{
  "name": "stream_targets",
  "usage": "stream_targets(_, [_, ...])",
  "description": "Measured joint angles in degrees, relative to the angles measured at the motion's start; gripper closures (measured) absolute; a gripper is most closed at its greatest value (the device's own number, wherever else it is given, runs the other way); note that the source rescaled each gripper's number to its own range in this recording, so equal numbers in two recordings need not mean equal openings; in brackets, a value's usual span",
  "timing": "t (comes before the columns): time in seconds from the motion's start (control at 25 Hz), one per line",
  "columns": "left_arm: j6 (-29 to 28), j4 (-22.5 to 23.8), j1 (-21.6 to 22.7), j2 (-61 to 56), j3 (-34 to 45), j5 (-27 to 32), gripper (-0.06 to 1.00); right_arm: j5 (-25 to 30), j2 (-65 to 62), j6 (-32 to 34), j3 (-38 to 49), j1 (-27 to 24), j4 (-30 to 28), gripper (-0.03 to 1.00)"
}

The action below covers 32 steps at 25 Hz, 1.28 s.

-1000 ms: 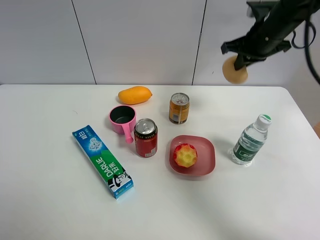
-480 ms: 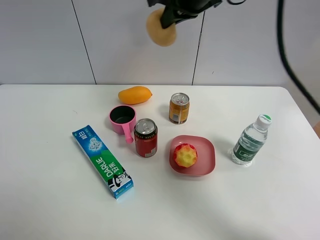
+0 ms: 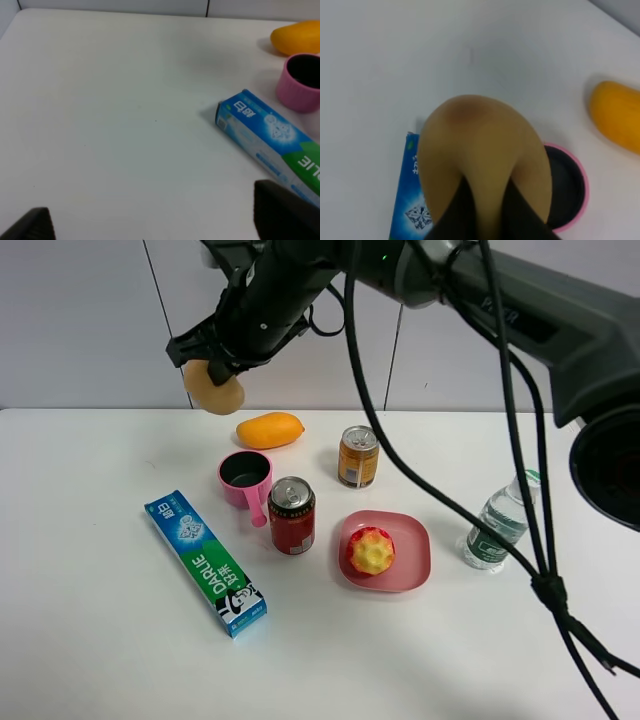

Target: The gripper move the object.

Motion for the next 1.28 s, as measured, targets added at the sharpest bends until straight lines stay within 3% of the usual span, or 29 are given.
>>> stream_targets(0.28, [0.00,0.00,0.00,0.00,0.00,0.00,-0.06,-1.07,3.60,0.99,0.00,0.07,-4.39,0.97])
stream_targets(1.28, [0.00,0.00,0.00,0.00,0.00,0.00,-0.06,-7.02,17.99,1.11,0.00,0.07,-7.15,0.95])
